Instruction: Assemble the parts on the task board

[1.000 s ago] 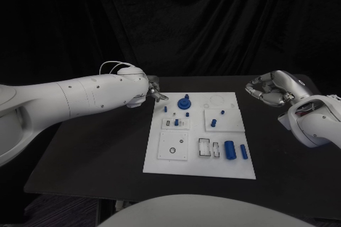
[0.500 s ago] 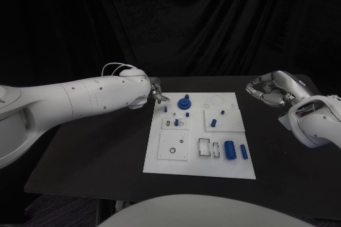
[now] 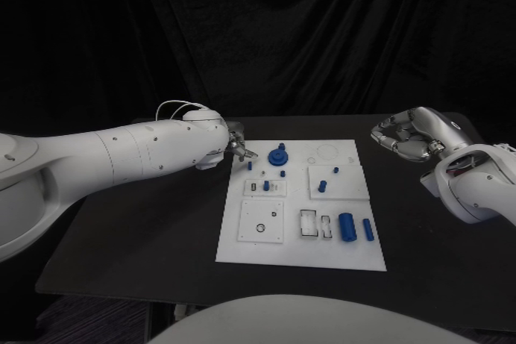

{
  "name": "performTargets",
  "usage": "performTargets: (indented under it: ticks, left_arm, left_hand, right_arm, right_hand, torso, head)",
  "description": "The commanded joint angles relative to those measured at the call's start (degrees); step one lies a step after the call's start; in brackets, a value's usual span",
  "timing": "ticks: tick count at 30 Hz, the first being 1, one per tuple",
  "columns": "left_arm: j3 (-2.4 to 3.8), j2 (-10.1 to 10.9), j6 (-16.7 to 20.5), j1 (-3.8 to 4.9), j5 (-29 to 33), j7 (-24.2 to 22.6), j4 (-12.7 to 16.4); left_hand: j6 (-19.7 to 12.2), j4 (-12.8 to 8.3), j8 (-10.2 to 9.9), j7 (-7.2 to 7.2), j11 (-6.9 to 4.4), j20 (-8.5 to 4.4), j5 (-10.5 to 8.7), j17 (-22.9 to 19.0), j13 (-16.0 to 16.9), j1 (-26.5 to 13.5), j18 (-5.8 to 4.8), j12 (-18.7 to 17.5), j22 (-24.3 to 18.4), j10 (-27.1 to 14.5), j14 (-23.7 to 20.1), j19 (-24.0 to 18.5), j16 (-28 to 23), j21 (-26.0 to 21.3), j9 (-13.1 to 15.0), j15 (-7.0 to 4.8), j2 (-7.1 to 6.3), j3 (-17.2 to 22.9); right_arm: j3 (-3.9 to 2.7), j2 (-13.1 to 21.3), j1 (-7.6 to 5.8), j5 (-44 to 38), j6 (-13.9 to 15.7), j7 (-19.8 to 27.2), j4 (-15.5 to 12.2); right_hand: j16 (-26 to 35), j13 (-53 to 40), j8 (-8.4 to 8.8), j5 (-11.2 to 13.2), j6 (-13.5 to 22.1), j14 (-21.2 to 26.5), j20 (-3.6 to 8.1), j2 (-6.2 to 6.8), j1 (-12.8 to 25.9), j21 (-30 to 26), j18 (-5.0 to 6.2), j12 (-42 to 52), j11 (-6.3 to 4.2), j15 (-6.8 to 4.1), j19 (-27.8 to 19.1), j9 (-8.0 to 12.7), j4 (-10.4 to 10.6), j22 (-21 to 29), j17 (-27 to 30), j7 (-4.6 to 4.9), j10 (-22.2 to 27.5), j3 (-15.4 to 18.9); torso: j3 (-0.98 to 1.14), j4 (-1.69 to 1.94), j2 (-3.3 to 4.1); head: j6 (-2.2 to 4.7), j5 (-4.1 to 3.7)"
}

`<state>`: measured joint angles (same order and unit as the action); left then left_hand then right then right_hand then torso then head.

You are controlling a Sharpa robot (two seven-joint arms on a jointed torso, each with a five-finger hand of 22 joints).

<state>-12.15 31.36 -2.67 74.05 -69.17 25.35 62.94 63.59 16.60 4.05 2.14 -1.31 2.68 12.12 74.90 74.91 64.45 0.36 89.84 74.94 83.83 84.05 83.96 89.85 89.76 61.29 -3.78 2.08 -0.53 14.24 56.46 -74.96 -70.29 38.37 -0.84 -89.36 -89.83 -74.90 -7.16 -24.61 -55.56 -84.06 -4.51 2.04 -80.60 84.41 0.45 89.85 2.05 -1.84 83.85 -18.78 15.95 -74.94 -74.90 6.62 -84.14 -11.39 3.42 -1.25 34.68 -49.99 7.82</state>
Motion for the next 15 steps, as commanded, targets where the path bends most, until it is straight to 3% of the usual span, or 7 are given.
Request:
performTargets:
  ticks: [1, 15]
  left_arm:
    - [0.05, -0.25, -0.01, -0.29, 0.12, -0.71, -0.07]
    - [0.05, -0.7, -0.03, -0.83, 0.12, -0.83, -0.32]
  left_hand:
    - [0.46, 0.07, -0.31, 0.06, -0.36, -0.46, 0.25, 15.1, 15.09, 0.12, -0.32, 0.16, 15.01, 6.17, 5.95, 5.95, 0.15, 0.12, -0.08, -0.48, 0.34, -0.31]
    - [0.7, 0.05, -0.23, 0.01, -0.38, -0.46, 0.26, 15.1, 15.09, 0.05, -0.3, 0.16, 14.99, 6.17, 5.95, 5.91, 0.15, 0.06, -0.31, -0.49, 0.46, -0.37]
  right_arm:
    - [-0.04, 0.09, 0.15, -0.17, 0.13, -0.09, -0.09]
    - [-0.04, 0.13, 0.15, -0.17, -0.05, -0.22, -0.1]
  right_hand:
    - [-0.17, -15.1, 0.18, -0.2, -0.42, -5.94, -0.37, 0.33, -0.36, 0.04, 1.06, 0.15, 0.25, 0.4, 2.83, 0.09, 0.05, -13.07, -15.1, 0.09, -5.86, -0.4]
    - [-0.17, -15.1, 0.18, -0.2, -0.42, -5.94, -0.37, 0.33, -0.36, 0.04, 1.06, 0.15, 0.25, 0.4, 2.83, 0.09, 0.05, -13.07, -15.1, 0.09, -5.86, -0.4]
  torso:
    - [-0.02, 0.0, 0.02]
    - [-0.02, 0.03, 0.01]
  head:
    - [-0.01, 0.01]
    - [-0.01, -0.09]
